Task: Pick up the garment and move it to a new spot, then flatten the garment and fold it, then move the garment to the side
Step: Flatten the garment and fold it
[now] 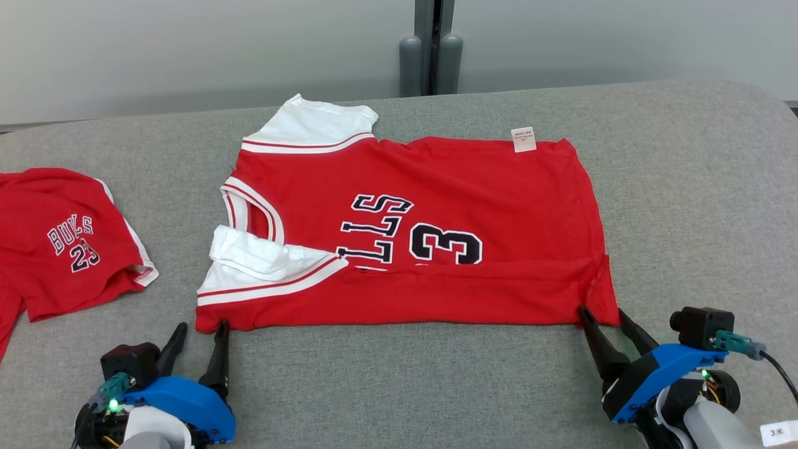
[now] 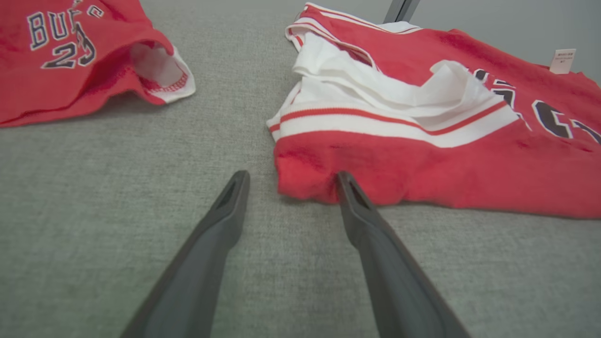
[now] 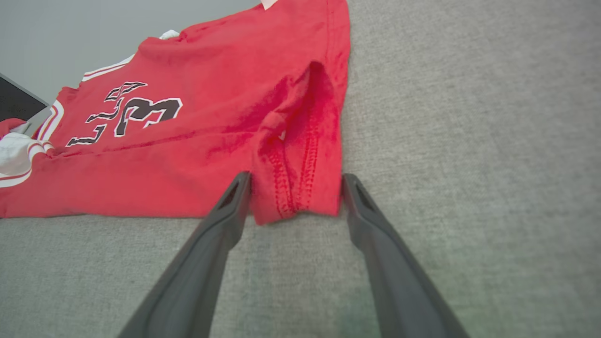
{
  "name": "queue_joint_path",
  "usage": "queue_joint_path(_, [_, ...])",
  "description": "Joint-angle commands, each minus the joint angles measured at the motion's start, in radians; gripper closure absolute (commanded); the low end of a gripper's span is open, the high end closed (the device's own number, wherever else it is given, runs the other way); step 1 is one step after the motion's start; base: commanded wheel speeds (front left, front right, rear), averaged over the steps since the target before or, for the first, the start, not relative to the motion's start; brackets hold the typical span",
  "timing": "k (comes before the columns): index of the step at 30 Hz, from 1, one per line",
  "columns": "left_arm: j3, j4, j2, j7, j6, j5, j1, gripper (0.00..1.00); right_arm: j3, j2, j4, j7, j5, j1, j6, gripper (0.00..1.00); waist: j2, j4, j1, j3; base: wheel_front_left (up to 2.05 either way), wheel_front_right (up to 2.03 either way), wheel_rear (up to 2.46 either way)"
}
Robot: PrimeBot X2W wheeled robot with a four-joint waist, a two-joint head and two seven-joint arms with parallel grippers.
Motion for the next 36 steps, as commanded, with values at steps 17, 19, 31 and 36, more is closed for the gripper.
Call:
queue_joint_path(17, [-0.087, 0.066, -0.030, -0.005, -0.007, -0.110, -0.114, 1.00, 0.030, 0.017, 0.079, -0.043, 0.016, -0.058, 0.000, 1.00, 0.0000, 0.015, 0.0001, 0.004, 0.00, 0.00, 0.00])
queue_joint_path(19, [-0.085, 0.043, -0.028, -0.005, -0.007, -0.117, -0.099, 1.00, 0.032, 0.012, 0.082, -0.054, 0.028, -0.044, 0.000, 1.00, 0.0000, 0.019, 0.0001, -0.008, 0.00, 0.00, 0.00])
queue_joint_path(31, [-0.023, -0.103, -0.041, -0.005, -0.007, -0.089, 0.049, 1.00, 0.038, -0.012, 0.047, -0.086, 0.086, 0.046, 0.000, 1.00, 0.0000, 0.034, 0.0001, -0.095, 0.00, 0.00, 0.00])
queue_joint_path(36, [0.013, -0.173, -0.055, -0.005, 0.002, -0.067, 0.163, 1.00, 0.032, -0.022, 0.006, -0.085, 0.094, 0.116, 0.000, 1.00, 0.0000, 0.038, 0.0001, -0.146, 0.00, 0.00, 0.00])
